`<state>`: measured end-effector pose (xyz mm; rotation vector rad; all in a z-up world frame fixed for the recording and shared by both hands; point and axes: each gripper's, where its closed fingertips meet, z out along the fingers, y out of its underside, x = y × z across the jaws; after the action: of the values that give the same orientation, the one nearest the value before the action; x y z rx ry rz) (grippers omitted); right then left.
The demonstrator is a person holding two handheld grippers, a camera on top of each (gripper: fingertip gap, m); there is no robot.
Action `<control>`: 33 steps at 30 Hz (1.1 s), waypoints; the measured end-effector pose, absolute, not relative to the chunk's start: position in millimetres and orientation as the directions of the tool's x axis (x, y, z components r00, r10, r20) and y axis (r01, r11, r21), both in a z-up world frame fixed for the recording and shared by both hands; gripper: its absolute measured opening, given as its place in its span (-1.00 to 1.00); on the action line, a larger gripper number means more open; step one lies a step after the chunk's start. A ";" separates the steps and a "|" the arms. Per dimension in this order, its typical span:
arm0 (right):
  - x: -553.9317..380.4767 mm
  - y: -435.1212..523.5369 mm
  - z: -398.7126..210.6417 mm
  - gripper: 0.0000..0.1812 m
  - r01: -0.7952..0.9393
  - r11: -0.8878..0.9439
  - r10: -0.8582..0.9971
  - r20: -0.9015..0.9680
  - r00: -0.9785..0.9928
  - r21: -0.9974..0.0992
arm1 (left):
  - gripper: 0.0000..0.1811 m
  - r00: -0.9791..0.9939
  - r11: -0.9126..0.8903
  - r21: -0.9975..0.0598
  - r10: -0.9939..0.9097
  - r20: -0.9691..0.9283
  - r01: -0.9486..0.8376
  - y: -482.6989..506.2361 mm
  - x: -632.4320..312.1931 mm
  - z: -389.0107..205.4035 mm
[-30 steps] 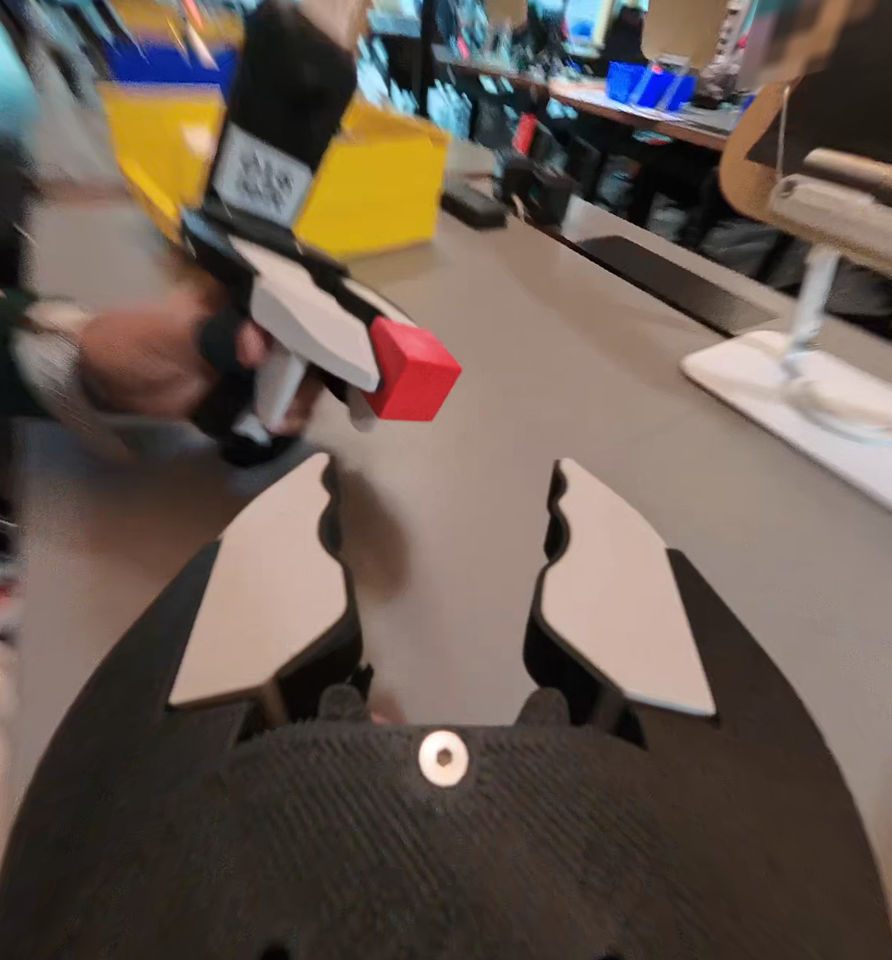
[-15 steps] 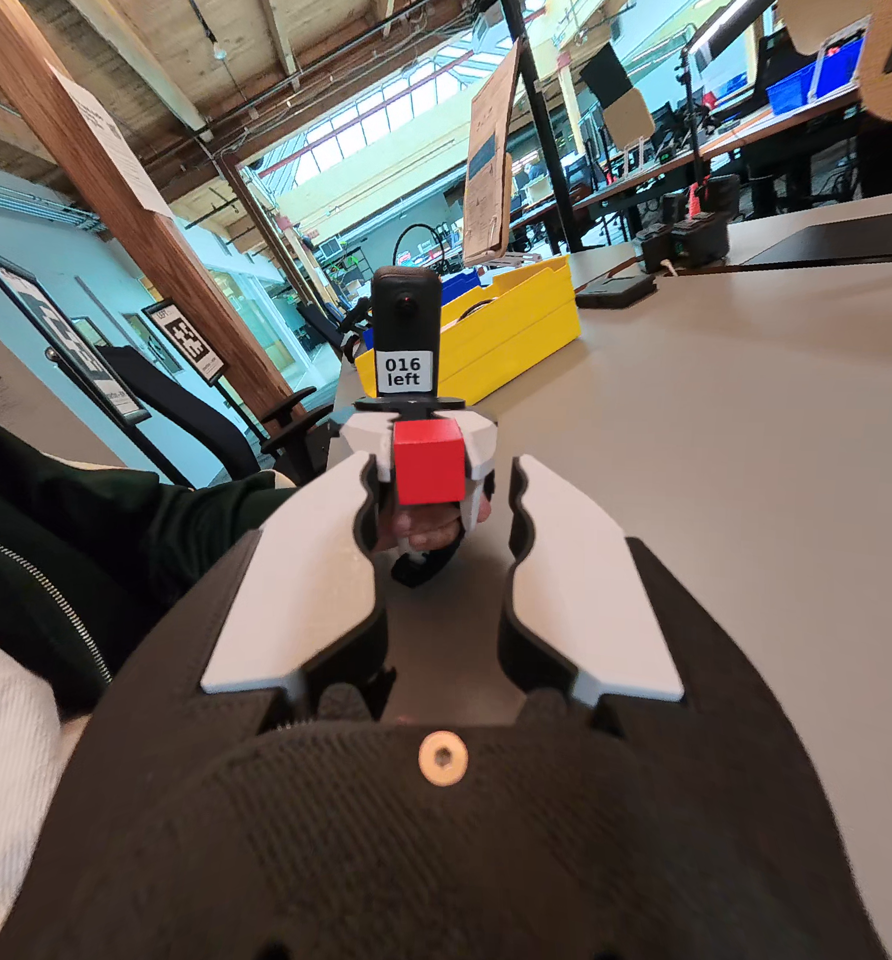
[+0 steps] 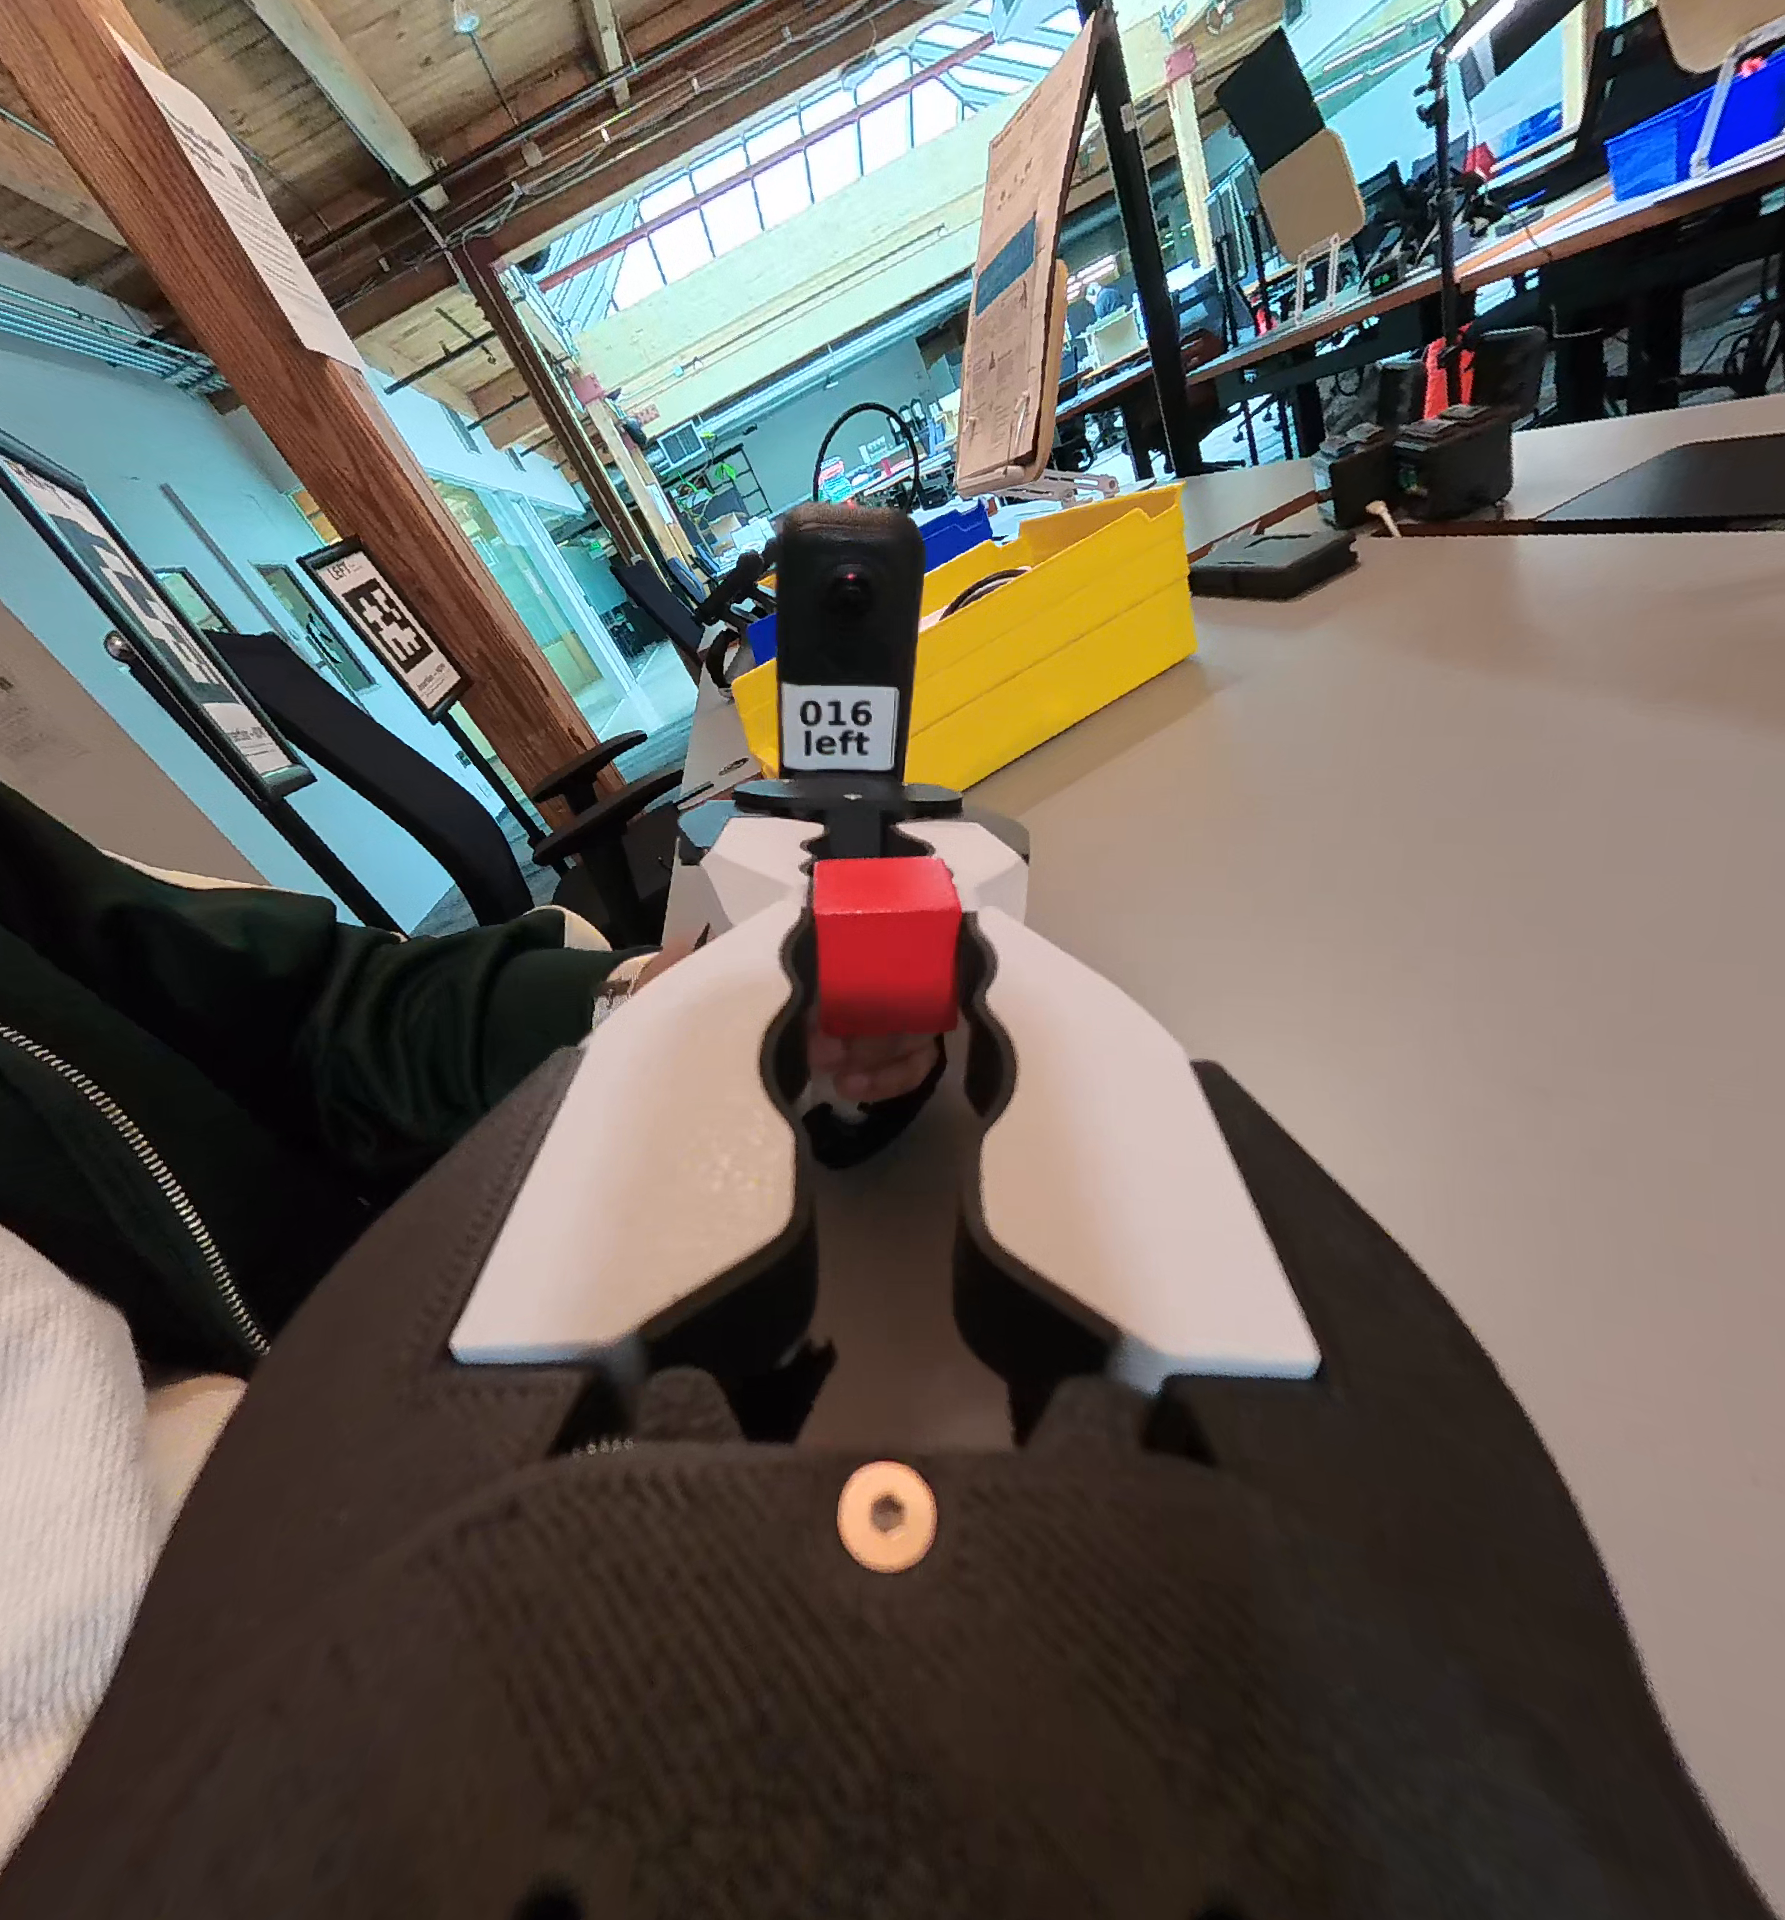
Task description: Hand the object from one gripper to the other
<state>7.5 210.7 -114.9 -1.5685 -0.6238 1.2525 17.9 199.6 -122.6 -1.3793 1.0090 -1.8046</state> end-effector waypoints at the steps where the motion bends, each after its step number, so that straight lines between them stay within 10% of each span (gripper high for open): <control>1: 7.9 211.0 -113.8 -0.71 -0.184 -0.371 0.848 -0.413 0.332 -0.910 | -0.66 -0.240 -0.504 -0.863 -0.844 0.481 0.043 200.1 18.0 -122.7; 10: 29.2 221.9 -107.9 -0.71 -0.322 -0.470 0.785 -0.556 0.274 -0.822 | -0.42 -0.172 -0.428 -0.901 -0.895 0.412 0.069 211.2 13.0 -124.1; 19: 19.1 220.9 -127.6 -0.72 -0.339 -0.754 0.580 -0.813 0.061 -0.563 | -0.56 -0.044 0.150 -0.989 -0.988 -0.151 0.019 206.0 5.5 -123.0; 33: 3.0 204.8 -141.6 -0.71 -0.233 -0.896 0.406 -0.910 -0.082 -0.379 | -0.70 -0.098 0.310 -0.946 -0.948 -0.301 -0.094 195.8 11.1 -141.7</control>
<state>3.0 204.8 -141.6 -1.7756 -0.1867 2.0272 11.1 195.8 -141.7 -1.0097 1.4801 -0.9792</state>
